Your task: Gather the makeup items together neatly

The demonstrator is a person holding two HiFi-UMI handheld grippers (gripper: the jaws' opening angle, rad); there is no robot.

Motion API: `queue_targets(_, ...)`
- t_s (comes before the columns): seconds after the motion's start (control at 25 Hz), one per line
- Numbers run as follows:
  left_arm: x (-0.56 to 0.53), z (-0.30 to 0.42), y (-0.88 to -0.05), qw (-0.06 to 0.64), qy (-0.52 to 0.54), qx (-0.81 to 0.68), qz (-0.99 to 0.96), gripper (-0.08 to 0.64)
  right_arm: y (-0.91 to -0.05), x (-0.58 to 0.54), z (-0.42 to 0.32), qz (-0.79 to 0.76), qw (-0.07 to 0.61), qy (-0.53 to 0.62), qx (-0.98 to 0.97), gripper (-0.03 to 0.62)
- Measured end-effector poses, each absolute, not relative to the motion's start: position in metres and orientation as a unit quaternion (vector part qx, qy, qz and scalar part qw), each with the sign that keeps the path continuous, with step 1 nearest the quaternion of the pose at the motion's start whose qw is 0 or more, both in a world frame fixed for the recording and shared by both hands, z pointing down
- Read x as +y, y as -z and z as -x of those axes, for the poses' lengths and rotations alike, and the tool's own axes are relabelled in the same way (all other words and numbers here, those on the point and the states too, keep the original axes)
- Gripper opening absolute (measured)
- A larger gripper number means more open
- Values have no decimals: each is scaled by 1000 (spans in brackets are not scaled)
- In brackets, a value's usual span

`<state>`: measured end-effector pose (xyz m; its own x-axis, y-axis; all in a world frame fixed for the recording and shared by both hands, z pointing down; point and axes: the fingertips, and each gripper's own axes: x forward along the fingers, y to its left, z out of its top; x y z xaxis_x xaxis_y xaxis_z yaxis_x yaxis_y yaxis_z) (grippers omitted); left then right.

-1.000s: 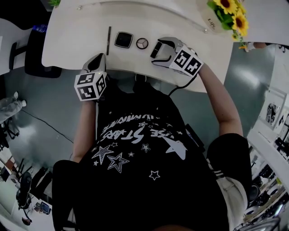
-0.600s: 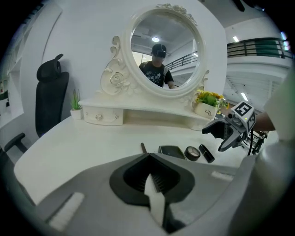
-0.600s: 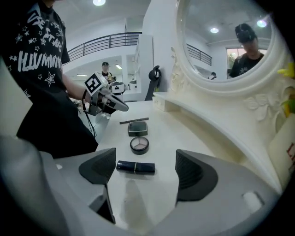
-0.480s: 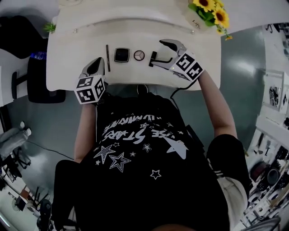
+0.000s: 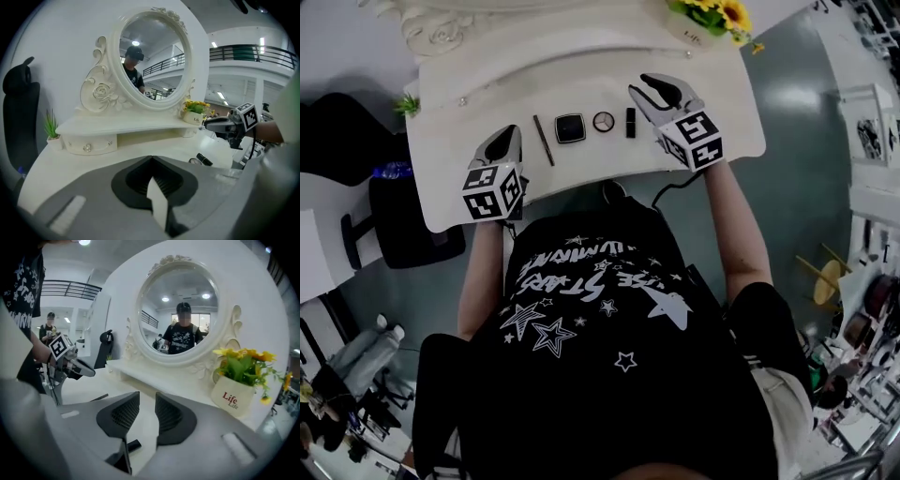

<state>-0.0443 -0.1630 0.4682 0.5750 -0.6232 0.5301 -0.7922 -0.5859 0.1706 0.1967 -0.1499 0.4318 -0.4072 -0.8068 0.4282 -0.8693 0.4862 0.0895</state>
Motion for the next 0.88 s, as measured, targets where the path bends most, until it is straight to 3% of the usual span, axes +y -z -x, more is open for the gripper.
queue_targets(0.24,-166,64,-458,188,-205,-363,-889,2,-422,-142,-192,-605,175,-96,-771,29)
queue_targets(0.88,-89,128,-467,174,-224,-238,-929,2,-435,-31,-97,-737,135,-164,-641,28)
